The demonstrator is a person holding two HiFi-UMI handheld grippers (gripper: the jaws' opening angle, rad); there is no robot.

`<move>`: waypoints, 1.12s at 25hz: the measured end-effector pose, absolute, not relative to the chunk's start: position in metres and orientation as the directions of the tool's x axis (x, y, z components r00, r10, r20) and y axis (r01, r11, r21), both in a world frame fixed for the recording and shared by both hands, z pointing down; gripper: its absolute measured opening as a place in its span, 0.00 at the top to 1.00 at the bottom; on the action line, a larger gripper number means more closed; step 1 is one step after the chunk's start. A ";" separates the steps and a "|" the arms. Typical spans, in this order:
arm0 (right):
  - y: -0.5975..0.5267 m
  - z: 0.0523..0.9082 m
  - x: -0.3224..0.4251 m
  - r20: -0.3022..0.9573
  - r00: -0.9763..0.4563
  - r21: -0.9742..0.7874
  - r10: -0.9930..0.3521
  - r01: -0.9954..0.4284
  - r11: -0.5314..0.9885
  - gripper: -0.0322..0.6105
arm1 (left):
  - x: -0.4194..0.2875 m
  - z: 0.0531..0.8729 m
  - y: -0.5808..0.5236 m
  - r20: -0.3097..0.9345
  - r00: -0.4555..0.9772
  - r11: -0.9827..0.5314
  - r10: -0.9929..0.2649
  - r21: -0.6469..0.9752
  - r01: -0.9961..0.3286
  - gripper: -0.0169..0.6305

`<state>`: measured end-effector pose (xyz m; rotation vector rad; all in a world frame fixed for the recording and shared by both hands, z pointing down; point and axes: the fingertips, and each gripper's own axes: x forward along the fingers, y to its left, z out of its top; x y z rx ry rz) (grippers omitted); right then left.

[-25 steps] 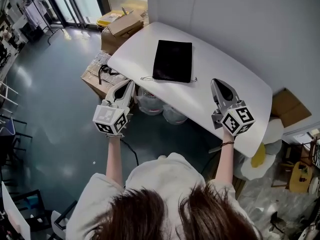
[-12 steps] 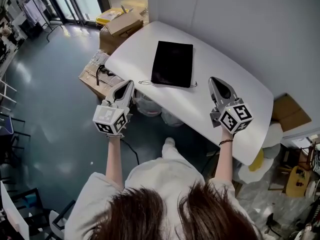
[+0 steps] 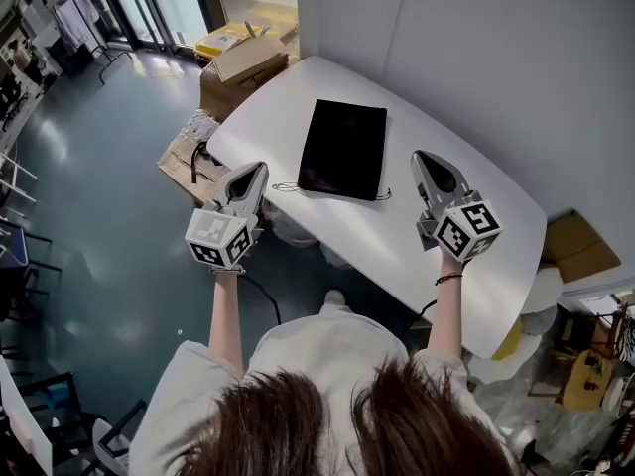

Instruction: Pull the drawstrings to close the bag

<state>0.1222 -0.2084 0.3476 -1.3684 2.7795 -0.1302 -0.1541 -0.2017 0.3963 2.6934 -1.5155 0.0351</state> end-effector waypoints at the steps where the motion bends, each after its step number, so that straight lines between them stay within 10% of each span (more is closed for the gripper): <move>1: -0.213 0.348 0.123 0.003 -0.614 -0.094 -0.789 -0.786 0.612 0.93 | -0.155 0.397 -0.206 0.046 0.514 -0.513 -0.856 0.031 -0.858 0.99; 28: -0.270 0.429 0.125 0.276 -0.716 -0.082 -0.642 -0.682 0.726 0.93 | -0.135 0.454 -0.277 0.233 0.513 -0.532 -0.827 -0.027 -0.846 0.99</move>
